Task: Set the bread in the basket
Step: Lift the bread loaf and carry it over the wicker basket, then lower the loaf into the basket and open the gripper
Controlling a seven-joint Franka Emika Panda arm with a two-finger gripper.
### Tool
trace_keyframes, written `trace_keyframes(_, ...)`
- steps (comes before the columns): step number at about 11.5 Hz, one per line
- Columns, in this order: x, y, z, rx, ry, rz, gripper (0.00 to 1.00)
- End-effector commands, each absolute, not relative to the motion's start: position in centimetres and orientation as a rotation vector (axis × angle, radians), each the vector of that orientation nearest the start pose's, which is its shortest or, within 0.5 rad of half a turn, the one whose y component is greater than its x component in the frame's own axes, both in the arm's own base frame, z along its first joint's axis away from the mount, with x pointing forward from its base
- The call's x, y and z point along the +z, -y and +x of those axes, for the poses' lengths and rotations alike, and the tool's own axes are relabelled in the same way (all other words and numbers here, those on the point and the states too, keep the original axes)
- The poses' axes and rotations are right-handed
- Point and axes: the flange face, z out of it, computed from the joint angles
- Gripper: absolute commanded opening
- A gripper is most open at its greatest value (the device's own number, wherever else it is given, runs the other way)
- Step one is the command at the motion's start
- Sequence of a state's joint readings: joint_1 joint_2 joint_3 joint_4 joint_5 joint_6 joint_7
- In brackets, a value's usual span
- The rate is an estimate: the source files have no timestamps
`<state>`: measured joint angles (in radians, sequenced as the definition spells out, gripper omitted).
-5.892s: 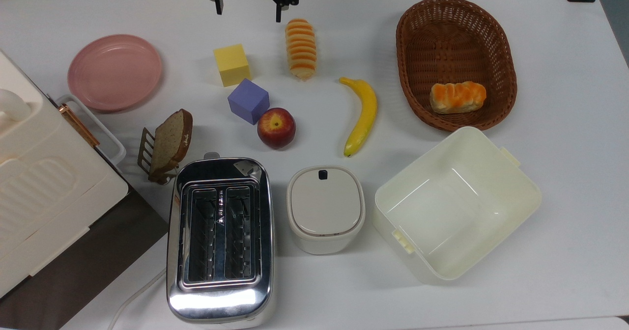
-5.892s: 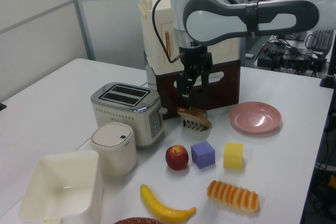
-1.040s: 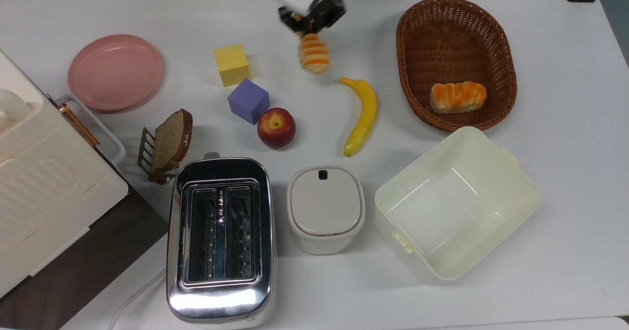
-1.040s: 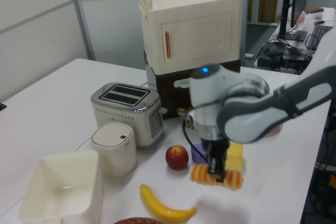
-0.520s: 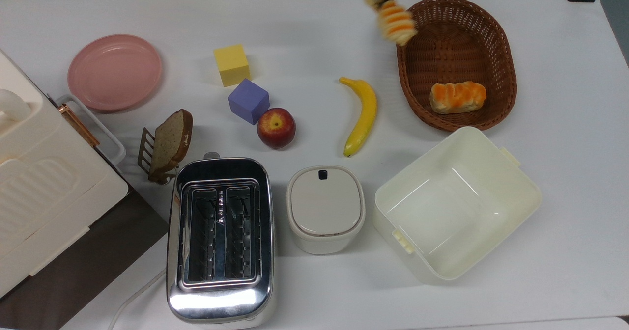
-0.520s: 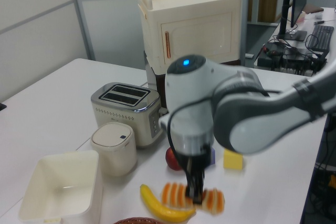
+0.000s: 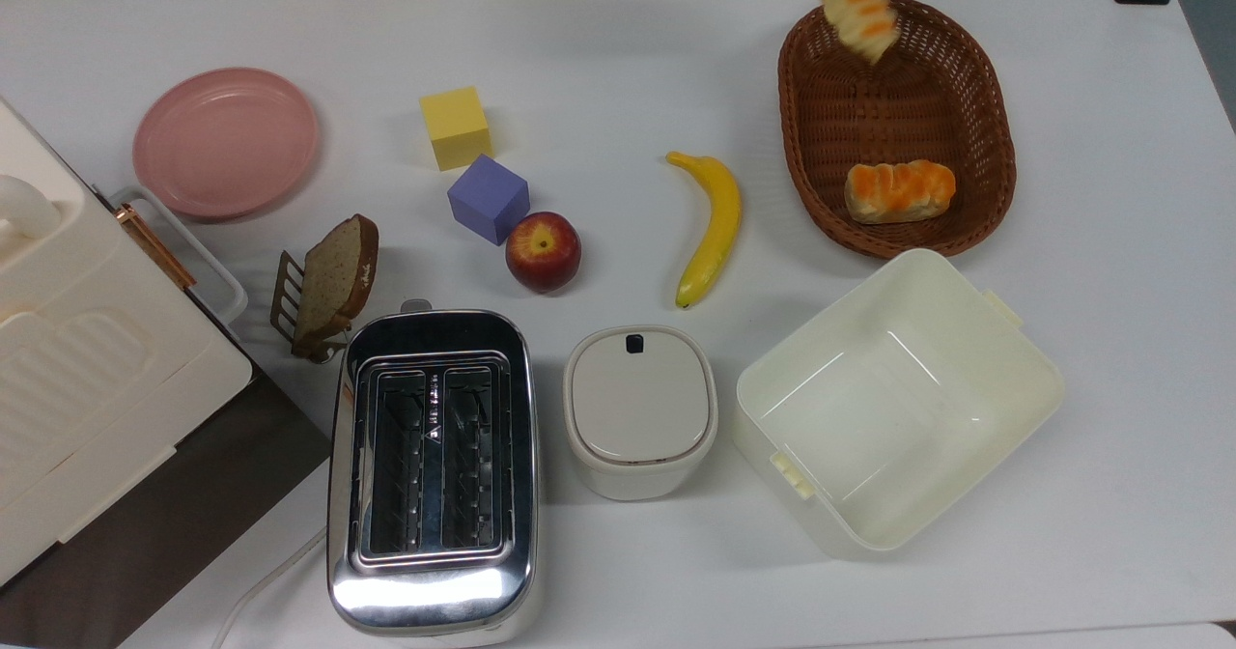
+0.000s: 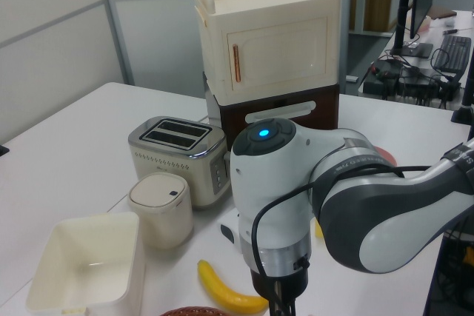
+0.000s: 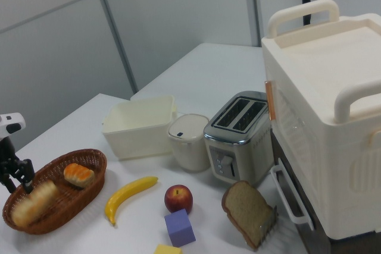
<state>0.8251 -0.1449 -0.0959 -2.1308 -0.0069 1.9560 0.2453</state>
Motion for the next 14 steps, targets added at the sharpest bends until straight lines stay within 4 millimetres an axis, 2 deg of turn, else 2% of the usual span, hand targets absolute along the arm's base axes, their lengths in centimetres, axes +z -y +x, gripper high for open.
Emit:
trace_keyframes(1, 47.7, -34.4, 38.7, 0.010, 0.694, -3.040, 1.00)
trace_keyframes(3, 48.7, -33.5, 39.8, -0.001, 0.667, -3.043, 1.00)
trace_keyframes(4, 49.3, -31.7, 41.6, -0.016, 0.612, -3.055, 1.00)
trace_keyframes(6, 51.3, -25.2, 46.3, -0.061, 0.487, -3.078, 1.00)
trace_keyframes(7, 52.1, -22.2, 48.0, -0.070, 0.438, -3.087, 1.00)
trace_keyframes(9, 54.9, -13.0, 51.5, -0.094, 0.249, -3.114, 1.00)
trace_keyframes(10, 56.5, -8.6, 52.5, -0.102, 0.128, -3.131, 1.00)
trace_keyframes(12, 59.4, -3.3, 52.9, -0.094, -0.005, -3.159, 1.00)
trace_keyframes(14, 62.0, 1.0, 52.1, -0.021, -0.011, -3.172, 1.00)
